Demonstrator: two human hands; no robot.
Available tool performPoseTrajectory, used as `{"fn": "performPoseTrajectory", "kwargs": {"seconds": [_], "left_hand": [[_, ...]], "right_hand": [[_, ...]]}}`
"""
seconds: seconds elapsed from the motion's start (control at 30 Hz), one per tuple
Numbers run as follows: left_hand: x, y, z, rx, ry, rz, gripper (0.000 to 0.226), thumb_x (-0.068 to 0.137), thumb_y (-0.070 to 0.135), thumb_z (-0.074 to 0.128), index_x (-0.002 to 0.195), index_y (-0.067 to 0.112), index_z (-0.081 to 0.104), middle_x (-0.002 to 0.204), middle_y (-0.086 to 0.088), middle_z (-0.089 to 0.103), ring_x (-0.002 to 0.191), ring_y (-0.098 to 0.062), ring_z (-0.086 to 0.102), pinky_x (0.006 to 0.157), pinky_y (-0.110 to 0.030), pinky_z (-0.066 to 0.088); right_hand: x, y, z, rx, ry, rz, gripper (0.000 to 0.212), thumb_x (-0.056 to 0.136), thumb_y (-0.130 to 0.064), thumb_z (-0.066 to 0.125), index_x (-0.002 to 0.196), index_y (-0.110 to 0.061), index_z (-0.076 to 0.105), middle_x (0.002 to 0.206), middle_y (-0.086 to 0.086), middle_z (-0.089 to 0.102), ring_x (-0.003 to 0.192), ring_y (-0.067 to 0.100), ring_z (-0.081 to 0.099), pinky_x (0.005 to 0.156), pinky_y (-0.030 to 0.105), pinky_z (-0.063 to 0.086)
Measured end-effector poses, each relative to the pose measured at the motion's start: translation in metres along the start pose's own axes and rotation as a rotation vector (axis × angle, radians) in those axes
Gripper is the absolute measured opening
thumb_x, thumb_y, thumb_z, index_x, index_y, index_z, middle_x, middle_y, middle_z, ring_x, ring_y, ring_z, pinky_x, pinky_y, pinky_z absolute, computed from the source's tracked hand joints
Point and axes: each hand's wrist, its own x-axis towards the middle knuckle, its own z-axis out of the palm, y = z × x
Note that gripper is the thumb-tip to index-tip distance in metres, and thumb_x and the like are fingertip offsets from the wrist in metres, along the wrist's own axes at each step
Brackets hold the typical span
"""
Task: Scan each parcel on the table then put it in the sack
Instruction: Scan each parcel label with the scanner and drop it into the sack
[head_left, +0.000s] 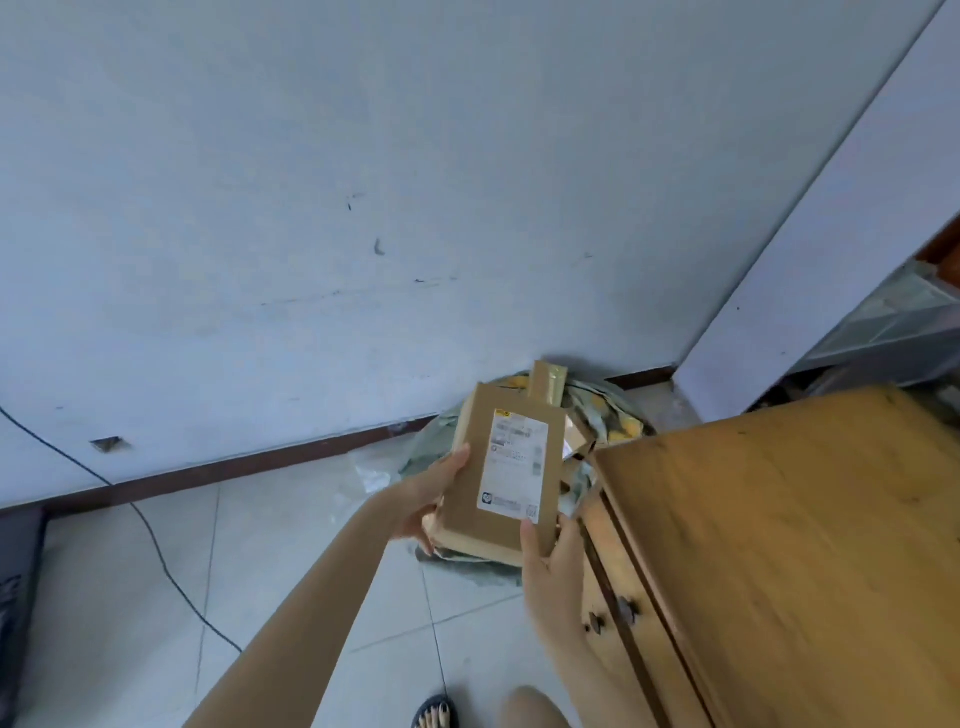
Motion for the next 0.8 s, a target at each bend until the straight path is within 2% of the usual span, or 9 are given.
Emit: {"fn": "performPoseTrajectory", "kwargs": {"seconds": [0.1, 0.2, 0.37, 0.47, 0.57, 0.63, 0.7, 0.73, 0.8], "left_hand": [[0.027, 0.008, -0.039, -0.030, 0.027, -0.043, 0.071, 0.087, 0.073, 0.035, 0.145, 0.031, 0.037, 0.147, -0.001, 0.043, 0.138, -0.029, 0.035, 0.097, -0.065, 0.043], [0.056, 0.030, -0.062, -0.039, 0.075, -0.084, 0.070, 0.087, 0.074, 0.036, 0.143, 0.031, 0.039, 0.146, 0.000, 0.046, 0.136, -0.029, 0.038, 0.101, -0.065, 0.039], [0.117, 0.118, -0.091, -0.039, 0.086, 0.011, 0.062, 0.090, 0.070, 0.038, 0.143, 0.038, 0.035, 0.138, 0.002, 0.052, 0.119, -0.025, 0.048, 0.095, -0.058, 0.043], [0.152, 0.178, -0.103, -0.010, 0.102, 0.114, 0.058, 0.094, 0.063, 0.040, 0.146, 0.039, 0.031, 0.138, 0.006, 0.053, 0.113, -0.019, 0.054, 0.081, -0.037, 0.041], [0.187, 0.206, -0.121, 0.105, 0.160, 0.167, 0.058, 0.100, 0.049, 0.041, 0.152, 0.029, 0.024, 0.155, 0.001, 0.033, 0.135, -0.024, 0.041, 0.096, -0.039, 0.033], [0.206, 0.205, -0.135, 0.177, 0.164, 0.125, 0.051, 0.100, 0.040, 0.045, 0.146, 0.021, 0.035, 0.147, -0.004, 0.043, 0.130, -0.023, 0.047, 0.099, -0.033, 0.036], [0.223, 0.200, -0.150, 0.271, 0.149, 0.066, 0.022, 0.100, 0.031, 0.047, 0.118, 0.021, 0.055, 0.113, -0.001, 0.054, 0.100, -0.015, 0.054, 0.086, -0.026, 0.036], [0.230, 0.199, -0.158, 0.312, 0.135, 0.037, 0.020, 0.101, 0.028, 0.047, 0.113, 0.017, 0.059, 0.105, -0.001, 0.053, 0.092, -0.014, 0.050, 0.081, -0.025, 0.036], [0.241, 0.201, -0.175, 0.385, 0.093, -0.031, 0.035, 0.101, 0.027, 0.047, 0.130, 0.007, 0.055, 0.117, -0.006, 0.052, 0.098, -0.016, 0.046, 0.078, -0.023, 0.038]], "right_hand": [[0.026, -0.006, 0.037, -0.026, -0.053, 0.055, 0.020, 0.095, -0.031, 0.054, 0.112, -0.025, 0.047, 0.110, -0.005, 0.056, 0.096, -0.006, 0.054, 0.073, 0.012, 0.048], [0.064, -0.009, 0.063, -0.055, -0.068, 0.143, 0.019, 0.095, -0.034, 0.053, 0.110, -0.024, 0.047, 0.110, -0.001, 0.057, 0.098, 0.008, 0.057, 0.080, 0.028, 0.052], [0.170, -0.023, 0.092, -0.077, -0.020, 0.167, 0.026, 0.095, -0.038, 0.052, 0.116, -0.026, 0.046, 0.111, -0.006, 0.058, 0.098, 0.009, 0.057, 0.070, 0.016, 0.043], [0.232, -0.035, 0.098, -0.081, -0.031, 0.193, 0.042, 0.098, -0.039, 0.044, 0.137, -0.023, 0.039, 0.129, -0.004, 0.055, 0.111, 0.012, 0.053, 0.086, 0.025, 0.042], [0.278, -0.039, 0.100, -0.139, 0.031, 0.287, 0.053, 0.099, -0.037, 0.042, 0.147, -0.016, 0.031, 0.144, 0.002, 0.045, 0.132, 0.021, 0.042, 0.105, 0.036, 0.037], [0.290, -0.034, 0.101, -0.193, 0.069, 0.344, 0.047, 0.099, -0.033, 0.042, 0.141, -0.012, 0.038, 0.139, 0.005, 0.048, 0.127, 0.021, 0.045, 0.099, 0.034, 0.038], [0.292, -0.027, 0.103, -0.227, 0.064, 0.394, 0.033, 0.100, -0.030, 0.042, 0.126, -0.012, 0.048, 0.120, 0.004, 0.054, 0.109, 0.017, 0.050, 0.089, 0.031, 0.039], [0.292, -0.023, 0.105, -0.247, 0.065, 0.436, 0.025, 0.099, -0.029, 0.042, 0.116, -0.012, 0.051, 0.109, 0.003, 0.055, 0.101, 0.017, 0.051, 0.085, 0.032, 0.041], [0.292, -0.016, 0.112, -0.291, 0.089, 0.531, 0.023, 0.098, -0.029, 0.042, 0.099, -0.008, 0.052, 0.097, 0.010, 0.057, 0.090, 0.022, 0.055, 0.078, 0.035, 0.043]]}}
